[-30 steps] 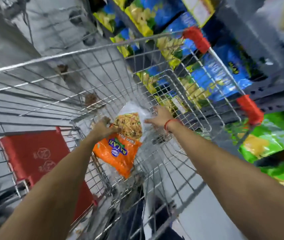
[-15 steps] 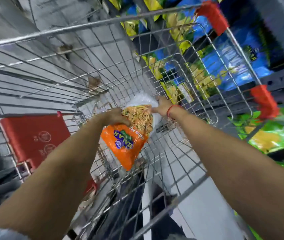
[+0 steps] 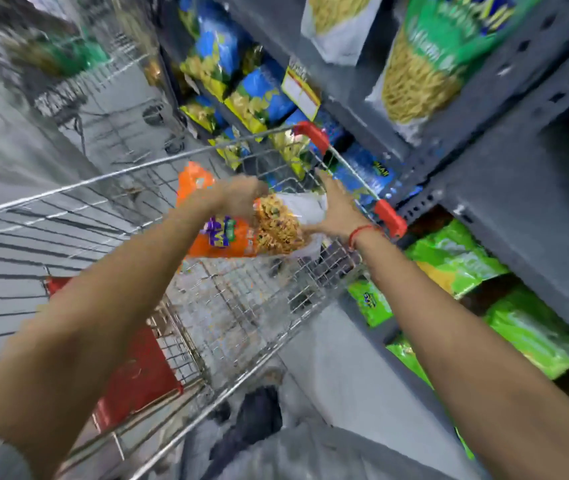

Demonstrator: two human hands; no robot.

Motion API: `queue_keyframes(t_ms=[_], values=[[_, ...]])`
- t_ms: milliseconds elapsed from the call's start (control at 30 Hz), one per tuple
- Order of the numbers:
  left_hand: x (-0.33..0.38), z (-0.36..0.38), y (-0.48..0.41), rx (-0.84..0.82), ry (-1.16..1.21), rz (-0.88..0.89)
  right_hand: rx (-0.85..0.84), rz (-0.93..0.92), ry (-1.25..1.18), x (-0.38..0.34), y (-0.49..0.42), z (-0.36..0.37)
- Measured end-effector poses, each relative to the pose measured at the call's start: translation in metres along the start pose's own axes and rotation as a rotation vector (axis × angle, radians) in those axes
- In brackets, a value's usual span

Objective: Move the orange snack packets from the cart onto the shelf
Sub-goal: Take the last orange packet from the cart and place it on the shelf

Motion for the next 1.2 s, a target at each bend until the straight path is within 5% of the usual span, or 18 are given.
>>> queue_keyframes(t_ms=[200,367,467,567,633,700,833,900,1200], values=[[0.095,-0.108,0.057,0.101,-0.304,0.114,-0.015,-0.130,0.033,-0.043,0.050,-0.045],[0.169,-0.174,0.098,0.241,-0.472,0.150,0.324,-0.075,-0.091,-0.032,0.110,-0.094],[0.202,-0.213,0.128,0.655,-0.314,0.310,0.478,-0.019,-0.332,0.000,0.155,-0.114],[0.212,-0.235,0.164,1.232,0.184,0.500,0.582,0.053,-0.577,0.041,0.203,-0.128],[0.215,-0.220,0.170,1.495,0.587,0.402,0.622,0.097,-0.693,0.063,0.237,-0.137],[0.234,-0.194,0.151,1.407,1.056,0.280,0.683,0.130,-0.769,0.084,0.270,-0.148],[0.312,-0.143,0.094,0.681,1.774,0.203,0.830,0.218,-0.819,0.117,0.330,-0.164],[0.358,-0.135,0.082,0.531,1.789,0.302,0.889,0.230,-0.815,0.134,0.362,-0.172],[0.527,-0.163,0.090,0.439,1.647,0.721,1.097,0.311,-0.590,0.202,0.483,-0.218]])
Point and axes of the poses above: each hand's wrist, its own y-axis away from the middle knuckle, its own z-axis out of the palm, x = y × z, the point moved 5 cm from there along -y, towards the middle knuckle, and after that the axes turned 3 degrees about x, right-handed, at the moved point
